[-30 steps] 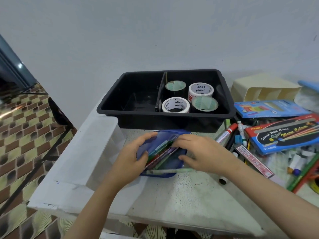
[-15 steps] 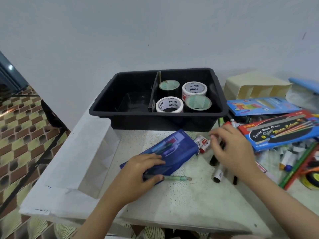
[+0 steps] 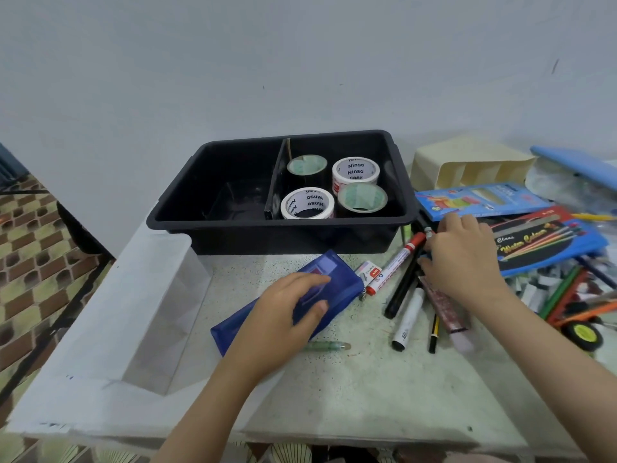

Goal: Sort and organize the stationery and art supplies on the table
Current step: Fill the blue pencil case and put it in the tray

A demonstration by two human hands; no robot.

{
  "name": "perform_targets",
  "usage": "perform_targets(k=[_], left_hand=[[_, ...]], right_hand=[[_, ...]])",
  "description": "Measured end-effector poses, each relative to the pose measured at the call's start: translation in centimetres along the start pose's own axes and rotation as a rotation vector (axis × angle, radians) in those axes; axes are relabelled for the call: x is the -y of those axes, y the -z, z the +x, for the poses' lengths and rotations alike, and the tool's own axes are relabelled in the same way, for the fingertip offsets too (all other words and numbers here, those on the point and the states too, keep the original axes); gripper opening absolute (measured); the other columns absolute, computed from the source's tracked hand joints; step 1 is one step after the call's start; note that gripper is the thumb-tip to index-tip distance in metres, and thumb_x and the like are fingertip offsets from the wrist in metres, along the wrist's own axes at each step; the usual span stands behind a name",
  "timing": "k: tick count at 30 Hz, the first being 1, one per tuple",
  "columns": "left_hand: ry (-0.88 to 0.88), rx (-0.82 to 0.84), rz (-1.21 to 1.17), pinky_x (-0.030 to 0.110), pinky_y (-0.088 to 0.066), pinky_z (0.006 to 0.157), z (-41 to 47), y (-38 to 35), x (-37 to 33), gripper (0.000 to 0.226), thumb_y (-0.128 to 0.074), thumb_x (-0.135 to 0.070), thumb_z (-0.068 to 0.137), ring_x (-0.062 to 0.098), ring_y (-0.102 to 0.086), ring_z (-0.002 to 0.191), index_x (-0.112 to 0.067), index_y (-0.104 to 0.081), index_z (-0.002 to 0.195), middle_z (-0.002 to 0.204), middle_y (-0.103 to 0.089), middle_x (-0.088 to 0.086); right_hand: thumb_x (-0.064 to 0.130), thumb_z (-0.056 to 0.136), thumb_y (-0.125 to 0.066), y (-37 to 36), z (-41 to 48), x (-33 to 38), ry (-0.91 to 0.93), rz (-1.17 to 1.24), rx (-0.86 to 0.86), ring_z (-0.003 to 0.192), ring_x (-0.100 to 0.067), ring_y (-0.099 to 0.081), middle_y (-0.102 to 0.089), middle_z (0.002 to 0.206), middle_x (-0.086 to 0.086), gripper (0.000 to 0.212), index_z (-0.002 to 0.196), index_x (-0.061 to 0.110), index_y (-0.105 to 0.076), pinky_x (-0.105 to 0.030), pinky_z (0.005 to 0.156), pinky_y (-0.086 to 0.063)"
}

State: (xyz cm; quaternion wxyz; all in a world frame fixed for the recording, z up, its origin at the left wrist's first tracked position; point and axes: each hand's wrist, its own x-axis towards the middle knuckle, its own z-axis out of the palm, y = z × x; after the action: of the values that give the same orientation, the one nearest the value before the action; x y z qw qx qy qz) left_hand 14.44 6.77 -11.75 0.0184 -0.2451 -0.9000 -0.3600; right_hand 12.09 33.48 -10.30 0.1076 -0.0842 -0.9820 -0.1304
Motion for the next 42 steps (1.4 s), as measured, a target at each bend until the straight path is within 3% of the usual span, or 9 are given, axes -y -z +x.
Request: perform_targets(k=[6,10,14,18,21,25,29,34,42], left_hand=[[0.021,0.029,-0.079,0.000,-0.031,0.090,1.4,-1.4,-2.2,0.031,-0.056,-0.025,0.093,-0.016,-0.041,0.112,-0.034,-0.057,0.122,0.112,-0.049,-0.037],[0.044,0.031,-0.160,0.019,-0.039,0.098,2.2,-2.4,-2.8,0.031,-0.057,-0.023,0.092,-0.010,-0.048,0.111,-0.038,-0.056,0.119,0.115,-0.056,-0.028],[0.096,0.043,-0.342,0.020,-0.042,0.101,3.1,-3.0,-3.9,0.040,-0.060,-0.015,0.090,-0.009,-0.051,0.111,-0.039,-0.051,0.120,0.118,-0.059,-0.019],[0.167,0.189,-0.720,0.022,-0.042,0.102,4.4,-3.5,-5.3,0.054,-0.061,-0.003,0.087,0.001,-0.054,0.119,-0.025,-0.044,0.133,0.128,-0.059,-0.006],[0.461,0.303,-1.291,0.037,-0.048,0.098,5.4,-3.8,-6.3,0.056,-0.059,-0.017,0.078,0.025,-0.061,0.113,-0.010,-0.046,0.132,0.126,-0.061,0.014],[0.751,0.320,-1.663,0.038,-0.053,0.090,5.9,-4.5,-6.6,0.048,-0.048,-0.028,0.085,0.030,-0.067,0.099,0.005,-0.055,0.120,0.116,-0.063,0.024],[0.837,0.220,-1.677,0.032,-0.058,0.076,5.6,-4.8,-6.1,0.027,-0.049,-0.015,0.090,0.022,-0.070,0.084,0.001,-0.062,0.107,0.097,-0.070,0.016],[0.786,0.128,-1.621,0.030,-0.060,0.069,5.4,-4.7,-6.0,0.018,-0.044,-0.008,0.096,0.023,-0.072,0.081,0.001,-0.060,0.097,0.093,-0.071,0.019],[0.759,0.132,-1.570,0.034,-0.058,0.077,5.2,-4.6,-5.8,0.024,-0.039,-0.007,0.098,0.028,-0.069,0.094,0.004,-0.058,0.108,0.105,-0.068,0.023]], right_hand=[[0.031,0.084,-0.062,0.4,0.6,-0.1,0.012,0.022,0.060,0.102,-0.028,-0.044,-0.050,0.109,-0.007,0.019,0.094,0.017,-0.068,-0.033,0.079,-0.031],[0.040,0.083,-0.065,0.6,0.8,-1.2,0.026,0.178,0.093,0.104,-0.027,-0.044,-0.052,0.112,-0.005,0.027,0.098,0.018,-0.069,-0.035,0.085,-0.035],[0.036,0.080,-0.071,1.8,-0.1,-1.9,-0.063,0.645,-0.048,0.101,-0.024,-0.046,-0.054,0.103,-0.001,0.018,0.086,0.019,-0.070,-0.033,0.082,-0.035],[0.037,0.073,-0.076,2.8,-1.2,-1.5,-0.024,0.987,0.029,0.079,-0.003,-0.048,-0.057,0.090,0.006,0.012,0.074,0.027,-0.069,-0.021,0.068,-0.034],[0.031,0.071,-0.079,2.9,-2.1,-0.4,0.089,1.095,0.103,0.082,0.002,-0.048,-0.057,0.083,0.009,0.010,0.073,0.028,-0.070,-0.015,0.067,-0.032],[0.029,0.080,-0.072,2.4,-2.7,0.2,0.121,1.055,0.037,0.083,0.003,-0.047,-0.053,0.082,0.012,0.004,0.083,0.030,-0.075,-0.007,0.069,-0.029],[0.033,0.092,-0.053,2.3,-3.6,-0.7,-0.014,0.806,-0.022,0.085,-0.012,-0.053,-0.059,0.088,0.004,0.016,0.096,0.025,-0.066,-0.027,0.066,-0.035],[0.050,0.092,-0.046,1.9,-5.8,-0.2,-0.057,0.464,0.106,0.092,-0.020,-0.061,-0.062,0.096,0.003,0.033,0.107,0.021,-0.044,-0.029,0.061,-0.033],[0.054,0.081,-0.063,2.1,-5.5,0.4,-0.089,0.520,0.189,0.101,-0.020,-0.058,-0.059,0.105,0.002,0.049,0.112,0.021,-0.046,-0.028,0.065,-0.033]])
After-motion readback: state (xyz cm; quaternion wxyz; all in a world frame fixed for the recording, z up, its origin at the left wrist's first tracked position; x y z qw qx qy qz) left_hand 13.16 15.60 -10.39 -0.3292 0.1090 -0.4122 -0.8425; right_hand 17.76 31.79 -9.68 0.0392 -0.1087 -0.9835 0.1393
